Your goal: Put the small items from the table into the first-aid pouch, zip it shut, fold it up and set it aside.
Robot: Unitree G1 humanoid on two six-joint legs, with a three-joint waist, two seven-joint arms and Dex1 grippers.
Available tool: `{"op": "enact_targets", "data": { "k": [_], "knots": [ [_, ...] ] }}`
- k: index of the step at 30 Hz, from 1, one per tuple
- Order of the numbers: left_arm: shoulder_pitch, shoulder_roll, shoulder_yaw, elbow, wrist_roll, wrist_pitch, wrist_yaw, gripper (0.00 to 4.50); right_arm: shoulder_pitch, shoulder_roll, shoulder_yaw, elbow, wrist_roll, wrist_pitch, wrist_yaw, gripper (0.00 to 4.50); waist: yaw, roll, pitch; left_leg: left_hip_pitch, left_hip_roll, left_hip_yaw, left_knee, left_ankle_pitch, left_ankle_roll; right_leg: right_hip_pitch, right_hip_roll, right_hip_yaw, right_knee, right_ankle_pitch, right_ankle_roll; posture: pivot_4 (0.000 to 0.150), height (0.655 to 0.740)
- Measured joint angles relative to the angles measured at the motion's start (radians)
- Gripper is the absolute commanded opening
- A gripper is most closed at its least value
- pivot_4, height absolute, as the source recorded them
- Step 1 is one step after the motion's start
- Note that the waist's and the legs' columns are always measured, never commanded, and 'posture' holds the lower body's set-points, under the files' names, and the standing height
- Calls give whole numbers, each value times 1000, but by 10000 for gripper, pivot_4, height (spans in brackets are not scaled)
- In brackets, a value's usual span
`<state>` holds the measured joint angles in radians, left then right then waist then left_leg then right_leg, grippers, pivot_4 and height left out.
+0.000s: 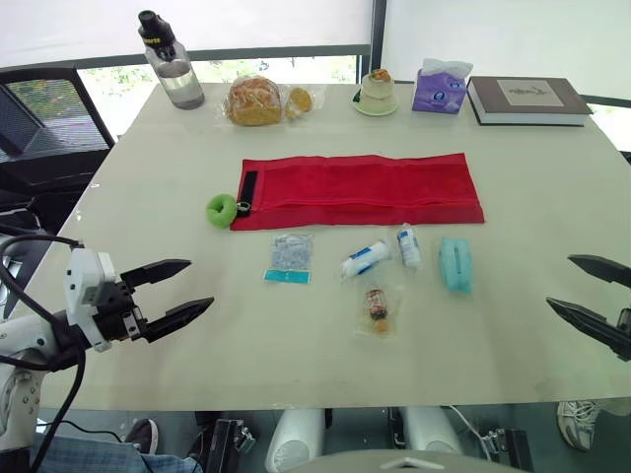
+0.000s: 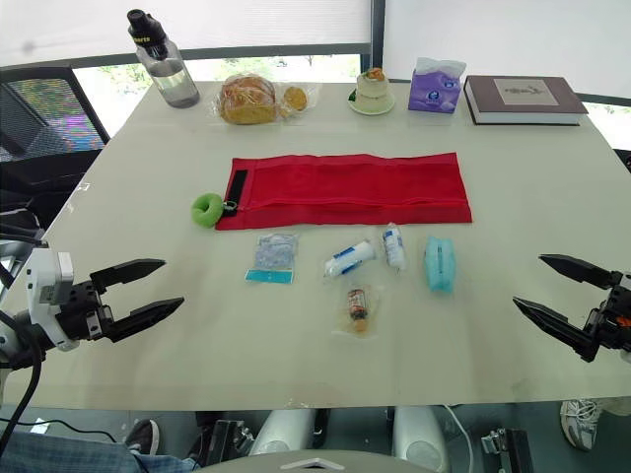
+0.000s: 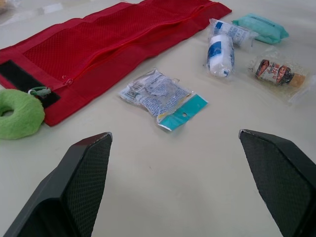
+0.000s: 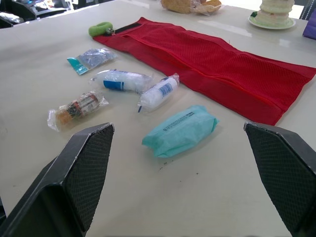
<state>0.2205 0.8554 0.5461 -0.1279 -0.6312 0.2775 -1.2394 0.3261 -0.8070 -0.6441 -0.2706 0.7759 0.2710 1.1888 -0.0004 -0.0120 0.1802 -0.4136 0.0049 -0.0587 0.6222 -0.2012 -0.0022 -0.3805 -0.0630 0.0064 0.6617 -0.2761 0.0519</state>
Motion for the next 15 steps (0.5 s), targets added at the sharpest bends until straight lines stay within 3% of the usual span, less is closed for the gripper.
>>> {"op": "enact_targets", "data": {
  "k": [8,15],
  "knots": [
    [-3,-23,-13,-1,44,-28,46,44010,-39,0,38,-110,14,69,-86,45000,-3,-1,0,0,1,0,0,0,0,0,1,0,0,0,0,1500,7400],
    [-21,-24,-42,0,61,-26,78,44010,-35,22,43,-97,4,64,-61,45000,8,-1,0,0,0,0,1,0,0,0,1,0,1,0,0,1500,7400]
  ]
}}
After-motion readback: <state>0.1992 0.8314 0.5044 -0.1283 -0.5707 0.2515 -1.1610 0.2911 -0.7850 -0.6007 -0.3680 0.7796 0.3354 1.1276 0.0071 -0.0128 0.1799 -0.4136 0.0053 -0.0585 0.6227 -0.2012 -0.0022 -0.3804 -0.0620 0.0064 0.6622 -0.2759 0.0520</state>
